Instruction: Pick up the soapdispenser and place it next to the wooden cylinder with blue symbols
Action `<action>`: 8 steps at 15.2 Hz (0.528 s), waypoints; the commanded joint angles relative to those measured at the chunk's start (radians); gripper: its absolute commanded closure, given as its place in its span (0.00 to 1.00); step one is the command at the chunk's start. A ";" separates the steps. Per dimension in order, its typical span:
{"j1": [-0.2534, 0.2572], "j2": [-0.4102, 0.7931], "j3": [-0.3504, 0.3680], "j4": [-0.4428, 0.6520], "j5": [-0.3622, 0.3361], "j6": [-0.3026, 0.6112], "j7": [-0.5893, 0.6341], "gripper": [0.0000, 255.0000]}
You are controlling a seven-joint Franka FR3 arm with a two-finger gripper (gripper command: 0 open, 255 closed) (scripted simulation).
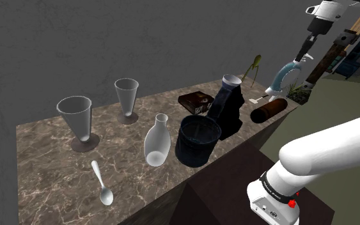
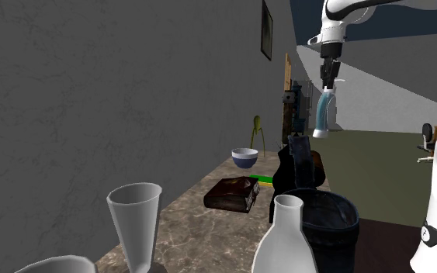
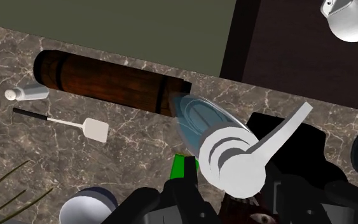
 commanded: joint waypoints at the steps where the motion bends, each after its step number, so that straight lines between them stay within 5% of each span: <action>1: -0.002 -0.011 0.000 -0.038 -0.004 0.028 0.004 1.00; 8: -0.009 -0.039 -0.004 -0.157 -0.016 0.120 0.016 1.00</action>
